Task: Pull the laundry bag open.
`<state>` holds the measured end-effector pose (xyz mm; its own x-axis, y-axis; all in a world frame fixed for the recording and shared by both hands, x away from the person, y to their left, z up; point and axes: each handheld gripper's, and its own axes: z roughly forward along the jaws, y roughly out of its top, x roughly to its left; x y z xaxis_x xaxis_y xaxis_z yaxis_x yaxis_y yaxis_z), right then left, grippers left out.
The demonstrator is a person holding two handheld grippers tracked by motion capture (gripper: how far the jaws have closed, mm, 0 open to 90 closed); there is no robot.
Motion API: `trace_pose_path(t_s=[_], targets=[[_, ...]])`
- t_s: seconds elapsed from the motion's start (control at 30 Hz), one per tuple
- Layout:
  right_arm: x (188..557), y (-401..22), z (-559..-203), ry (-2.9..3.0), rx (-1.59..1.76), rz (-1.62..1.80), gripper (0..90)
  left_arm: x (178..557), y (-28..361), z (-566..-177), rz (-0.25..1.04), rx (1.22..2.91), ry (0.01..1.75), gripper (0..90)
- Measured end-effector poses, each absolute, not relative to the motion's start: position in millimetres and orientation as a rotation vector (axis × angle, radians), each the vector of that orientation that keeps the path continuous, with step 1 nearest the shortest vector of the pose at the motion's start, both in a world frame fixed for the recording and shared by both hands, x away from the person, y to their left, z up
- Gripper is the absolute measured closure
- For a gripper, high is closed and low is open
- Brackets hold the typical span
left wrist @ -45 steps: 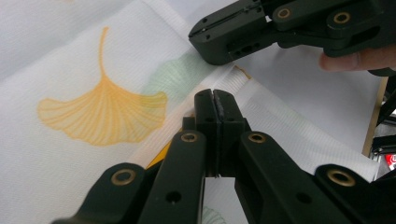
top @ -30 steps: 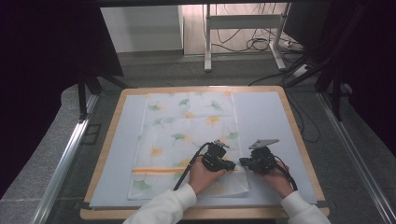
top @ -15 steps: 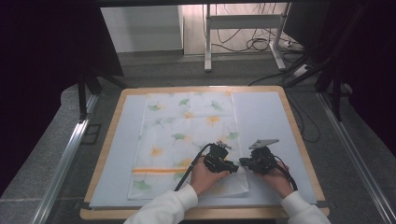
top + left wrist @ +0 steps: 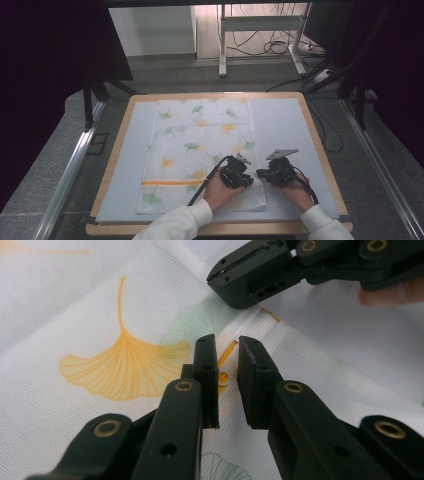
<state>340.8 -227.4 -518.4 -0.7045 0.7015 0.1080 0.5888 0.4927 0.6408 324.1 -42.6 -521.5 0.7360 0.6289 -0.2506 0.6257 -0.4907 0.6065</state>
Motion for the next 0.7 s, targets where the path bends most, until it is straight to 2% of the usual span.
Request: trace_pose_path(t_s=[0.13,0.27,0.37,0.63,0.7], targets=[[341.7,-228.1,-518.7,2.568,1.116,1.006,89.3,317.2,-51.2,-519.3,0.110,2.294,0.875,81.0],[341.4,-227.9,-518.6,2.567,1.115,1.004,89.3,319.7,-50.7,-518.6,0.090,2.301,0.869,82.1],[341.6,-228.7,-518.3,2.565,1.116,1.006,89.3,319.7,-44.5,-518.3,0.084,2.268,0.862,88.5],[341.9,-229.2,-518.2,2.564,1.121,1.006,89.3,317.4,-47.0,-519.3,0.100,2.286,0.842,88.7],[341.9,-229.2,-518.2,2.564,1.121,1.006,89.3,319.3,-46.9,-519.8,0.077,2.278,0.855,86.4]])
